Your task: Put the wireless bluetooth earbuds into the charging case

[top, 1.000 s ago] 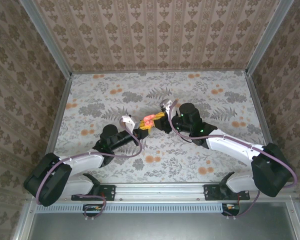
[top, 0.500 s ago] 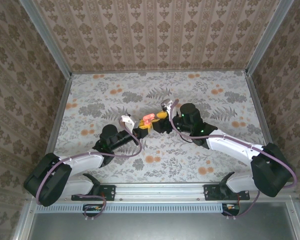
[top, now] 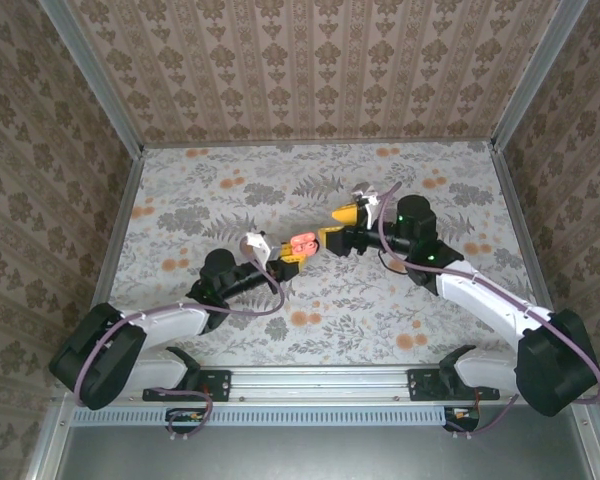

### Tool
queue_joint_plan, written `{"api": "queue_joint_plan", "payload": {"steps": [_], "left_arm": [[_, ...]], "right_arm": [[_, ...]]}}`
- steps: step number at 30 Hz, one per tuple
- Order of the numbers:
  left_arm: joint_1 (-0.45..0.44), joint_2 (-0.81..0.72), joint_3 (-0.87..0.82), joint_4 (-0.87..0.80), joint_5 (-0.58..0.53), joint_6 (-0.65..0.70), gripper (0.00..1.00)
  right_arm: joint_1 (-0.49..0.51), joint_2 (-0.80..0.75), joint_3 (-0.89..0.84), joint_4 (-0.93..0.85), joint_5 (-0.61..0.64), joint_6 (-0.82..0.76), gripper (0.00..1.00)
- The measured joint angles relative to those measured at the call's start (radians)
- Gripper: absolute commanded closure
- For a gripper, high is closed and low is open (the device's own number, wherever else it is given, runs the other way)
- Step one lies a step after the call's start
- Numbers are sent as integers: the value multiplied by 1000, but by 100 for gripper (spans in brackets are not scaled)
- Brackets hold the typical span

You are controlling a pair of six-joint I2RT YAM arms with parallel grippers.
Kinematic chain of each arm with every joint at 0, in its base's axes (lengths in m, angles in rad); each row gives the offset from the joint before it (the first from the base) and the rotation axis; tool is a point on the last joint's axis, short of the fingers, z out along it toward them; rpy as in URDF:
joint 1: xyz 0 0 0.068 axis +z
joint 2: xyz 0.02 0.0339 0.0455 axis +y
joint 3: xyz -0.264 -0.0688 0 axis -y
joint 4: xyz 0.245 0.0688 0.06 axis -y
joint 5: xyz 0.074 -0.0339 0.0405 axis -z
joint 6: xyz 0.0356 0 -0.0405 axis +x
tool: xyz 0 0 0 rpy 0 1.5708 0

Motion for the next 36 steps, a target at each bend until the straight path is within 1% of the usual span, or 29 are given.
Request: {"api": "queue_joint_plan", "payload": {"steps": [4,9,14,19,23,27,31,34,36], "left_arm": [[0,22,3,11,90,0,82],[0,53,34,24,177,0,82],[0,68,51,45,220,0,82],[0,68,53,45,235,0,82],[0,68,53,45,238,0,82],[0,68,53,46,238,0,82],[0,68,53,51,240,0,82],[0,68,53,51,241,0,82],[1,68,53,51,229,0,82]], "right_arm": [[-30,-6,0,-57,-87,-55,12],[-32,-18,0,-168,-158,-192,10],[-32,10,14,-246,-245,-279,11],[-24,76,49,-267,-334,-297,13],[-2,114,81,-278,-394,-301,17],[10,136,111,-282,-441,-299,23],[6,137,114,-275,-460,-280,31],[0,126,113,-272,-461,-276,39],[-5,101,108,-272,-471,-273,41]]}}
